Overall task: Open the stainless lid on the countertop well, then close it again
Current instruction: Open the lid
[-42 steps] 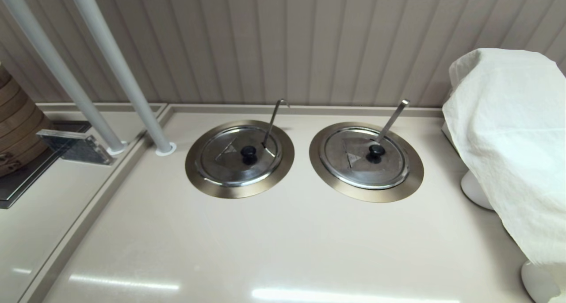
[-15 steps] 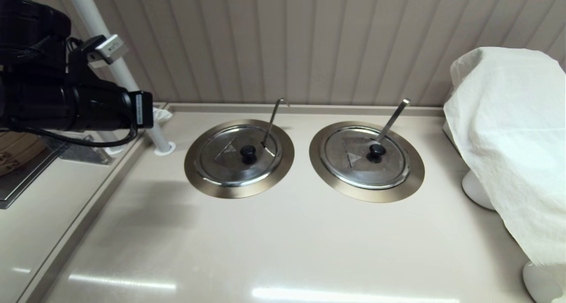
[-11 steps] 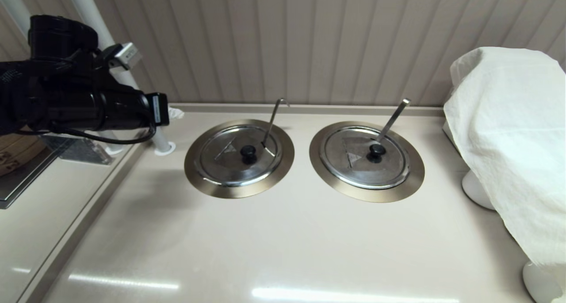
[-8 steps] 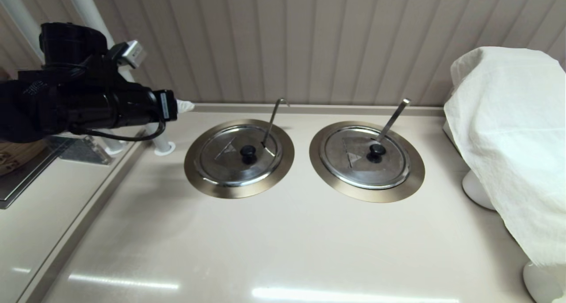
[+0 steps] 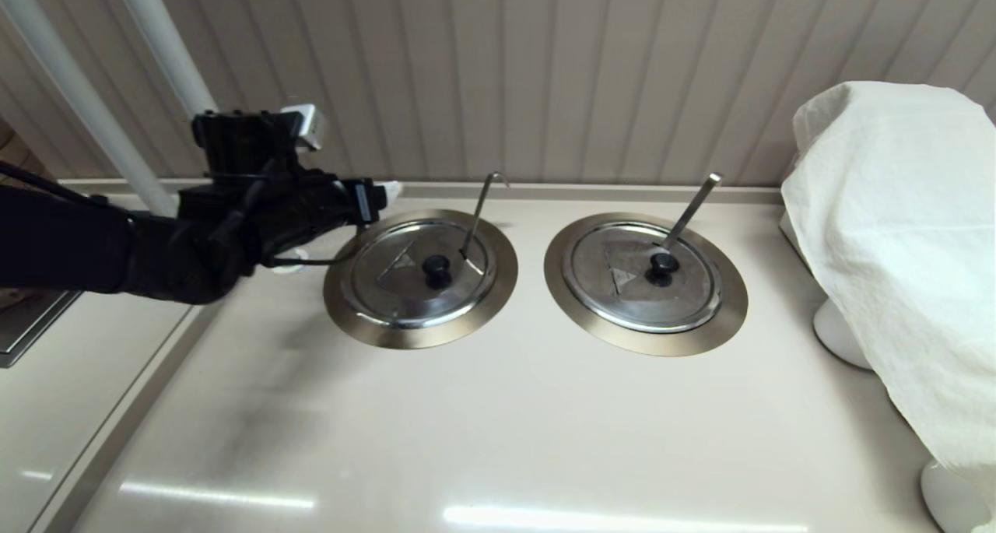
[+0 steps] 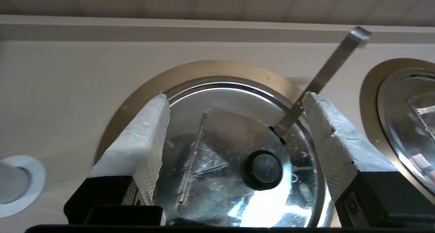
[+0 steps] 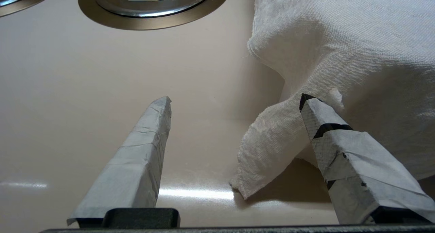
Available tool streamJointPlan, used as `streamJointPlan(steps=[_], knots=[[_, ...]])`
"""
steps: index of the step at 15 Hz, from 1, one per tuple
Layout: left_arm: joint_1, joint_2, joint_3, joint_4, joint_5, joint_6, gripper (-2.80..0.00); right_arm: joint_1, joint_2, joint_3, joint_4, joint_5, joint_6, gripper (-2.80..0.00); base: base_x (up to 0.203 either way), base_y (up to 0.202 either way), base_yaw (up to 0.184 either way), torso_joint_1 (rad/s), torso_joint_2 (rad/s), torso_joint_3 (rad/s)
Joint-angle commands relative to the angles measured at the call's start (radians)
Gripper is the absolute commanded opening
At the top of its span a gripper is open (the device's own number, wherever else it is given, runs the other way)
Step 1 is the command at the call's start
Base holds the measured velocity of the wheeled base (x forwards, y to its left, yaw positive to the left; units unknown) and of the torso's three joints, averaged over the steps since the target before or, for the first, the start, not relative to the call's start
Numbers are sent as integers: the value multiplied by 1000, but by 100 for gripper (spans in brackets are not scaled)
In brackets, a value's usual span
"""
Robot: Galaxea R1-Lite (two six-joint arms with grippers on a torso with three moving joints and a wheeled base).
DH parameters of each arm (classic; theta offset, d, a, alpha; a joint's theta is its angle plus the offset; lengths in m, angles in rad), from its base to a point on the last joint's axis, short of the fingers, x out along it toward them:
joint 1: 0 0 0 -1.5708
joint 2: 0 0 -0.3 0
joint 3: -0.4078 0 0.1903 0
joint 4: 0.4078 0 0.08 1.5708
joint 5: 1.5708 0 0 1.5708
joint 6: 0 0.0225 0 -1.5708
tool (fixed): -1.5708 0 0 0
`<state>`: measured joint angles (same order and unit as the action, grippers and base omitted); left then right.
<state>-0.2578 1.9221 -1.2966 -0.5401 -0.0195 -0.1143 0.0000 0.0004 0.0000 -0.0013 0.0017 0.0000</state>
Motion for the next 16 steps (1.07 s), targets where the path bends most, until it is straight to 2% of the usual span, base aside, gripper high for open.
streamJointPlan(steps=[1, 5, 8, 11, 16], knots=[[-62, 47, 53, -120, 22, 0, 0, 0, 0, 0, 0, 0, 0, 0, 0, 0, 0, 0, 0, 0], [-74, 104, 63, -155, 25, -3, 0, 0, 0, 0, 0, 1, 0, 0, 0, 0, 0, 0, 0, 0], [-65, 179, 116, -381, -16, 3, 0, 0, 0, 0, 0, 0, 0, 0, 0, 0, 0, 0, 0, 0], [-63, 196, 128, -393, -24, 1, 0, 0, 0, 0, 0, 0, 0, 0, 0, 0, 0, 0, 0, 0], [-66, 270, 108, -394, 11, 0, 0, 0, 0, 0, 0, 0, 0, 0, 0, 0, 0, 0, 0, 0]])
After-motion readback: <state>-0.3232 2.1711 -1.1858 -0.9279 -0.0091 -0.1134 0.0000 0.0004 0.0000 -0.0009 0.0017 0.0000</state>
